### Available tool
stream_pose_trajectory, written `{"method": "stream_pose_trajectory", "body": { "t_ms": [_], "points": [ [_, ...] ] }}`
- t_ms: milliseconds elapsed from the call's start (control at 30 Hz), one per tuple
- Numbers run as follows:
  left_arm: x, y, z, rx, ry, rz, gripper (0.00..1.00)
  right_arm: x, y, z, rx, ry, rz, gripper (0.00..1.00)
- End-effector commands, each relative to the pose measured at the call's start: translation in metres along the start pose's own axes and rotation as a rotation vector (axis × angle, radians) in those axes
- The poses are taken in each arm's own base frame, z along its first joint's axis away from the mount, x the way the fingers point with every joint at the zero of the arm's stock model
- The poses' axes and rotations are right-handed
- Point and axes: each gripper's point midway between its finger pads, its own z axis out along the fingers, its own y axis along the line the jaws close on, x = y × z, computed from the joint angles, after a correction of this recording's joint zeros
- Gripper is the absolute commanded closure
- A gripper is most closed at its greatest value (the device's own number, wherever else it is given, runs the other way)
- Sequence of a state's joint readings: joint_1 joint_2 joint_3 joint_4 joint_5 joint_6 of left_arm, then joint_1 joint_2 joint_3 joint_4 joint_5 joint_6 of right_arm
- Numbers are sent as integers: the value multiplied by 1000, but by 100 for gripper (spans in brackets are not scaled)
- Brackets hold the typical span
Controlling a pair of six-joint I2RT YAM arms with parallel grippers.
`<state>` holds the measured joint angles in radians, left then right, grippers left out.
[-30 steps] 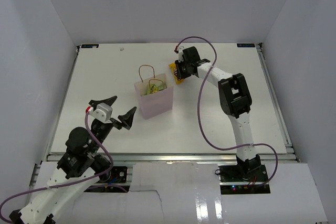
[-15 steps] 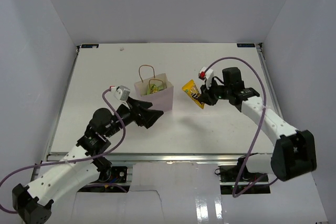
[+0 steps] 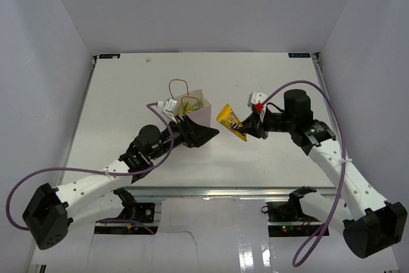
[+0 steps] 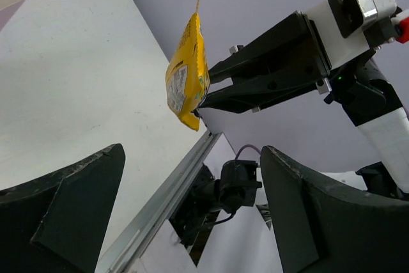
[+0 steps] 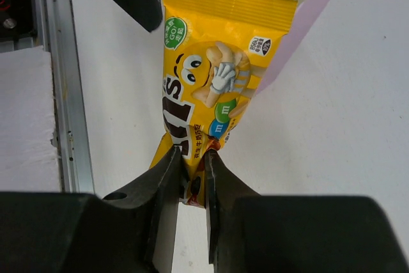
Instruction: Place the snacks into the paper bag
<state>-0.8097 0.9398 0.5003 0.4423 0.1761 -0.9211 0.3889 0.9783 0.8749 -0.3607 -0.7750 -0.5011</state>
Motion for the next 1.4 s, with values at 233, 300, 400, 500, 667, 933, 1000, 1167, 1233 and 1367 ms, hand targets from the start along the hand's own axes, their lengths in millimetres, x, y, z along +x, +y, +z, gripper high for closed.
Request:
{"method": "stream_pose_trajectory", "body": {
  "t_ms": [233,300,400,500,667,933,1000,1167,1233,1367],
  "points": [
    [-19,-38,37,89,-87,-40,18,-31,24,3,-81,-105,-42,91],
    [-15,-35,43,83,-77,-36,20,-33,26,2,-86,-112,-50,91],
    [-12,-35,51,85,-64,-24,30,-34,30,1,-101,-124,-57,91],
    [-12,-38,56,94,-55,1,43,-33,36,0,-124,-136,-60,91],
    [-9,-46,56,124,-37,48,65,-31,40,0,-138,-146,-65,88],
    [-14,-58,39,152,-34,154,87,-30,35,-3,-88,-138,-74,38],
    [-20,-59,28,122,-38,192,90,-30,31,-5,-63,-137,-88,30],
    [-49,-49,3,-54,-68,389,96,-31,29,-24,-4,-169,-162,16],
    [-78,-52,-6,-140,-129,495,96,-28,34,-31,1,-189,-202,13],
    [-113,-56,-26,-261,-156,674,96,-17,29,-39,44,-190,-209,12]
  ]
}}
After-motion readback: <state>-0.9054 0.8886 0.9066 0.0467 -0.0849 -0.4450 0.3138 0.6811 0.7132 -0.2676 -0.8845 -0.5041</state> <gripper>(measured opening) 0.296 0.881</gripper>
